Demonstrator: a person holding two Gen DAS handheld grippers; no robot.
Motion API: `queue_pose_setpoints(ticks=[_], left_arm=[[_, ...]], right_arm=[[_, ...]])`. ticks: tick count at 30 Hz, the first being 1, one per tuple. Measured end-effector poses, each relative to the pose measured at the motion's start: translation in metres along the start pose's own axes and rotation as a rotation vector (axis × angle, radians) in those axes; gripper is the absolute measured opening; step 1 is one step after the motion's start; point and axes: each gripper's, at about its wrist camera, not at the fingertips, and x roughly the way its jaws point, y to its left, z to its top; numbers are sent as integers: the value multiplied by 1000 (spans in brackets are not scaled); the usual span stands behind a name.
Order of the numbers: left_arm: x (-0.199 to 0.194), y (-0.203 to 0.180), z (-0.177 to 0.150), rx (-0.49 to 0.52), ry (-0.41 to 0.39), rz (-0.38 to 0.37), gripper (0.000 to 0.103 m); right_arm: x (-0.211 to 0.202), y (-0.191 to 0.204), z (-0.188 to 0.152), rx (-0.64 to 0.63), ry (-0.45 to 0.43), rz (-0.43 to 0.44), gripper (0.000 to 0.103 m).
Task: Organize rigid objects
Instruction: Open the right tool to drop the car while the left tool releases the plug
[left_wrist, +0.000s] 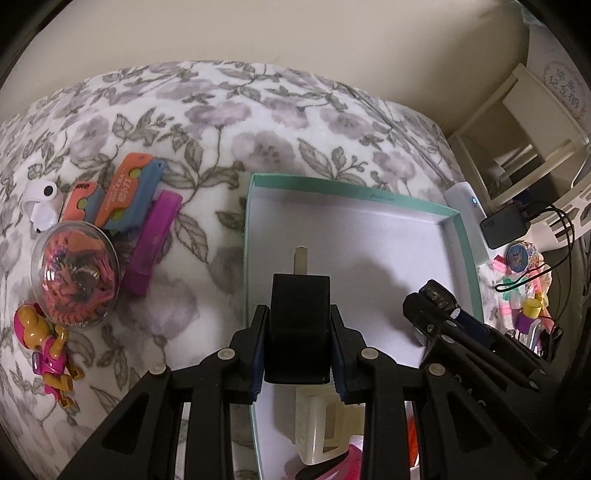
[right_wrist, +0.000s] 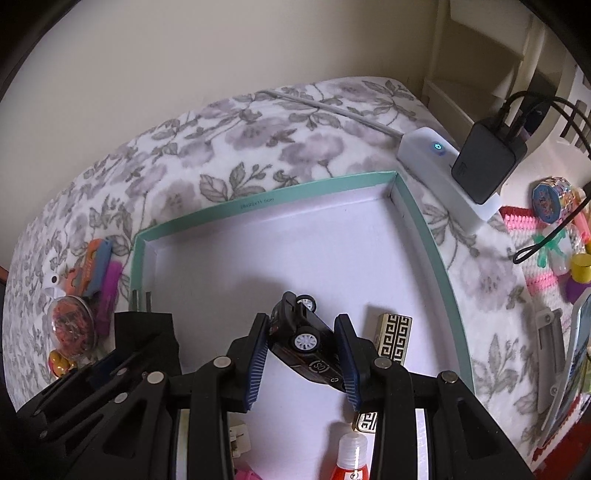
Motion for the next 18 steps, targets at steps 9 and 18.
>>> queue_pose_setpoints(ticks=[9, 18], left_arm=[[-1, 3, 2, -27, 13, -4, 31], [-10, 5, 5, -42, 4, -25, 32]], right_arm=[[1, 4, -1, -20, 23, -15, 39], [-4, 3, 1, -21, 18, -24, 39]])
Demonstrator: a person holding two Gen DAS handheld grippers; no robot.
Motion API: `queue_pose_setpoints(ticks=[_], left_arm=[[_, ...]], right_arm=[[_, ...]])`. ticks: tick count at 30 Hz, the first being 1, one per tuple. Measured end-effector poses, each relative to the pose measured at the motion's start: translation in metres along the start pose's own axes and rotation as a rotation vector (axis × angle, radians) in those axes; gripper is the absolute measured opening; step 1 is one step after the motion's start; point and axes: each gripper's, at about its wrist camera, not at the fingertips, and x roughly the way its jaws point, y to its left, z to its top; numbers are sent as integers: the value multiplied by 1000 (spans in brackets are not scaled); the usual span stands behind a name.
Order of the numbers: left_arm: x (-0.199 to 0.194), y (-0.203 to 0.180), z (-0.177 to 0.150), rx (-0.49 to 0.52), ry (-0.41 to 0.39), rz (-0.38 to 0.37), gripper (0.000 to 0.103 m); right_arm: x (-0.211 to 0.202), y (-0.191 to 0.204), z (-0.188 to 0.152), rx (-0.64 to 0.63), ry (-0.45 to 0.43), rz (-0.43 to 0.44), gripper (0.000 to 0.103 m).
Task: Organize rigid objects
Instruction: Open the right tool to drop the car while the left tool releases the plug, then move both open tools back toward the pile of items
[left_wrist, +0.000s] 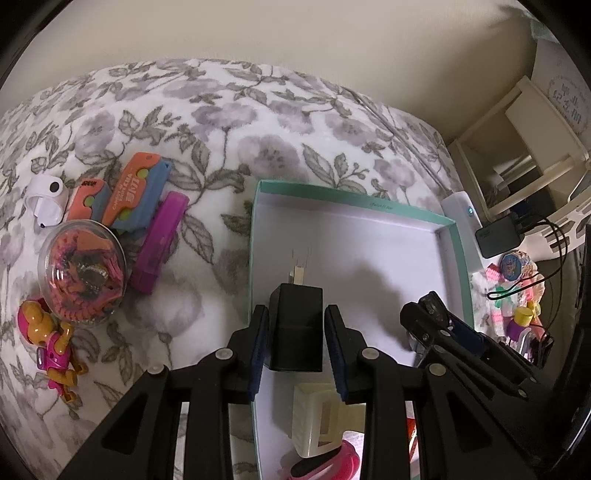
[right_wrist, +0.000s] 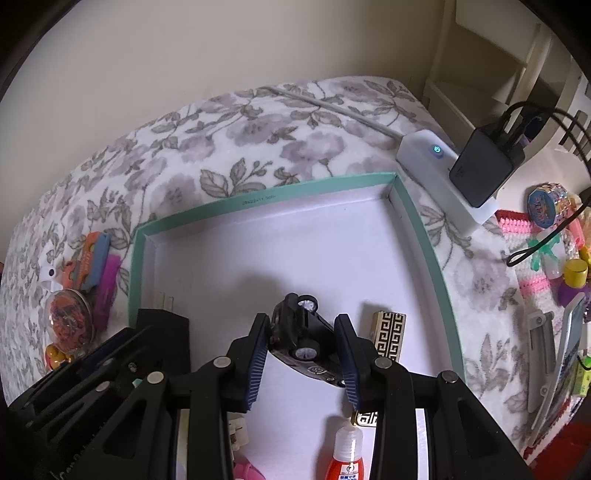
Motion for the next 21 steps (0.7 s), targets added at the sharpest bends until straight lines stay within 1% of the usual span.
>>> queue_pose_setpoints(ticks=[1, 2, 4, 8, 11, 13, 14, 15, 16, 17, 18, 19, 21], left_arm=[[-2, 1, 1, -3, -1, -3, 32], [-4, 2, 1, -7, -2, -7, 32], [-9, 4, 4, -16, -8, -15, 32], [-19, 11, 9, -30, -26, -14, 34], [-26, 16, 12, -38, -43, -6, 39], [-29, 19, 14, -46, -51, 1, 44], [-31, 22, 15, -52, -55, 10, 46], [-32, 24, 15, -57, -58, 19, 49], [-34, 25, 16, -61, -63, 29, 52], [-34, 27, 17, -62, -66, 39, 54], [-35, 29, 18, -64, -70, 51, 60], [-35, 30, 18, -67, -75, 62, 68], [-36, 34, 18, -72, -87, 86, 73]], right_arm=[[-2, 0, 1, 0, -4, 0, 40], [-5, -1, 2, 0, -8, -4, 45], [-10, -1, 3, -2, -20, -12, 51], [-19, -3, 5, 2, -43, -23, 51], [-24, -4, 6, 2, -58, -23, 51], [-28, -4, 7, 1, -68, -30, 52], [-29, -4, 8, 2, -72, -33, 60], [-30, -4, 8, 3, -77, -36, 65], [-32, -5, 8, 4, -84, -36, 72], [-33, -5, 8, 4, -89, -31, 75], [-34, -5, 9, 5, -93, -28, 76], [-35, -5, 9, 4, -97, -28, 78], [-37, -4, 9, -3, -108, -33, 84]])
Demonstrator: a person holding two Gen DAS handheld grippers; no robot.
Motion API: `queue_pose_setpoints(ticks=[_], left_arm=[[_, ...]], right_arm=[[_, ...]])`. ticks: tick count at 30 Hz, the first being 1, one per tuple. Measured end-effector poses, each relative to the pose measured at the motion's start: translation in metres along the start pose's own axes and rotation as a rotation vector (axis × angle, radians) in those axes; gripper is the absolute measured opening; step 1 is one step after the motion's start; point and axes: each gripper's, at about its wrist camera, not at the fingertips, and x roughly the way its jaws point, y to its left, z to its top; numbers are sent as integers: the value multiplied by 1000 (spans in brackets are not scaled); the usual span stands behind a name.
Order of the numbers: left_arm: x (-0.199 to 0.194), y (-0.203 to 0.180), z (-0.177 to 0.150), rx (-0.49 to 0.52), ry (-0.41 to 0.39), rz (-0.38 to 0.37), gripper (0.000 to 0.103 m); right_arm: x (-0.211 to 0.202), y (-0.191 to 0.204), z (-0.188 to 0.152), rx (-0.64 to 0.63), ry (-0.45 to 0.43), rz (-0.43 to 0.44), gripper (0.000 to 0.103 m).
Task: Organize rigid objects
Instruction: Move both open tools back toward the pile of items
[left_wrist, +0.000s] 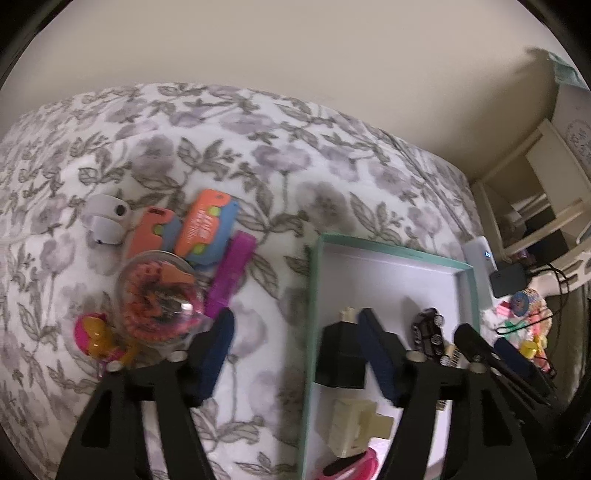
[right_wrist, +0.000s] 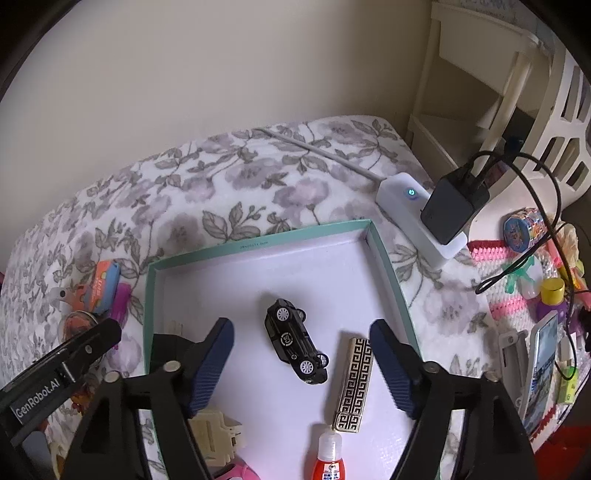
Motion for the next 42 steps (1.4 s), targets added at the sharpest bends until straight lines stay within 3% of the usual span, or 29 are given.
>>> queue_pose_setpoints(ticks=[3, 6, 11, 13, 14, 22, 28, 35, 42], left_arm=[[1, 5, 1, -8, -4, 18, 74], [1, 10, 1, -19, -15, 30, 85], [0, 17, 2, -37, -31, 34, 87], [-2, 20, 2, -45, -44, 24, 98], [-3, 21, 2, -44, -53, 25, 99], [-27, 43, 5, -90, -125, 43, 99], [-57, 48, 2, -89, -192, 62, 99], [-93, 61, -3, -94, -276, 91, 99], [-122, 109, -13, -195, -317, 144, 99]], right_arm=[[0, 3, 0, -20, -9, -2, 91], [3, 6, -1, -39, -11, -12, 100], [5, 10, -2, -57, -16, -24, 102], [4, 11, -2, -61, -21, -33, 103], [3, 12, -2, -65, -23, -38, 103], [-10, 22, -1, -86, -49, -40, 103], [-40, 46, 1, -153, -130, -27, 103], [-72, 75, -2, -188, -208, 47, 103], [-89, 103, -10, -219, -242, 142, 103]])
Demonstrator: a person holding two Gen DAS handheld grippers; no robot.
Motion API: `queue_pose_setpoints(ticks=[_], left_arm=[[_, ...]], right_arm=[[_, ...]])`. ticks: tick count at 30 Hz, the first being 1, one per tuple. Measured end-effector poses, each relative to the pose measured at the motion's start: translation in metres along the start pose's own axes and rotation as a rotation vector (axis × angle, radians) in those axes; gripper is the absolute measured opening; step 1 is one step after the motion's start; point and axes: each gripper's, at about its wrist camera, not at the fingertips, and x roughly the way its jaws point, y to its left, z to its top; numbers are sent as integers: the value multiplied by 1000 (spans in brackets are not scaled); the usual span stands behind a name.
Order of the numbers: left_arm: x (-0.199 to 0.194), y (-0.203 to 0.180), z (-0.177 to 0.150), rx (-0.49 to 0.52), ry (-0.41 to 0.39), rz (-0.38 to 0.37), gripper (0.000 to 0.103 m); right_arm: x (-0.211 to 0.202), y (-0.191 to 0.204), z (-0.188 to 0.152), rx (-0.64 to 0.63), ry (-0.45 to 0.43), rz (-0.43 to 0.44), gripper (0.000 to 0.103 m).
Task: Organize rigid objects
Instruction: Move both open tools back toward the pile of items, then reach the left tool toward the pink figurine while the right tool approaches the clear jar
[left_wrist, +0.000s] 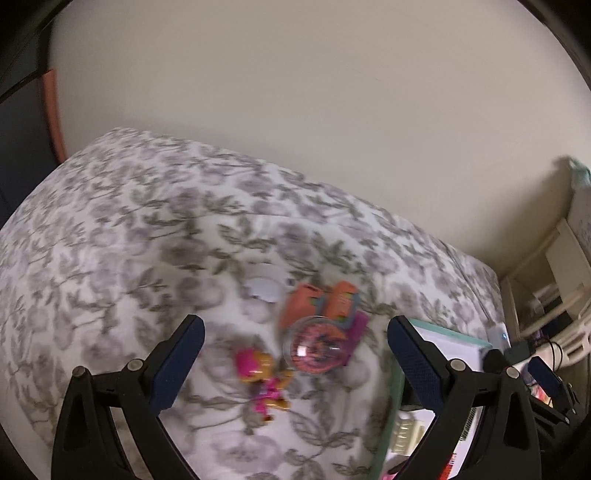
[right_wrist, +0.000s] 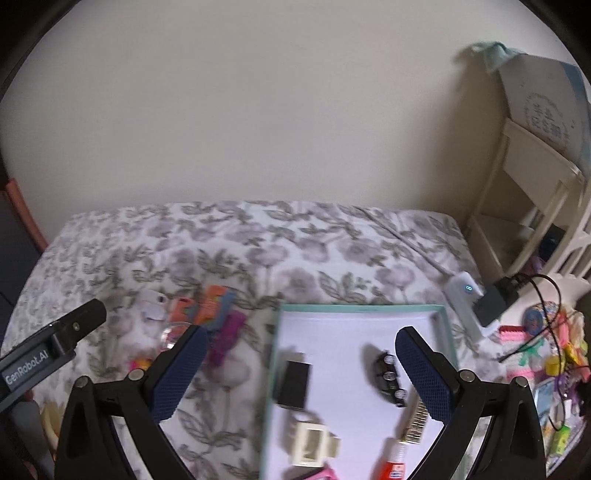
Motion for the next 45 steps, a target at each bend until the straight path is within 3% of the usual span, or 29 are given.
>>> queue_pose_setpoints(ticks=[7, 16, 22, 29, 40, 45], left_arm=[[-6, 41, -2, -82, -23, 41, 99], [27, 65, -13, -106, 100, 81, 99], [55, 75, -23, -155, 208, 52, 99], [79, 75, -25, -191, 270, 18, 99], [107, 83, -32, -277, 340, -3, 99], [111, 83, -33, -286, 354, -9, 99]], right_arm=[[-1, 29, -4, -31, 4, 77, 103], [23, 66, -18, -86, 64, 152, 101], [50, 83, -32, -133, 113, 167, 95], [78, 90, -45, -139, 155, 200, 91], [114, 100, -60, -124, 180, 253, 86], [123, 108, -63, -154, 167, 231, 83]])
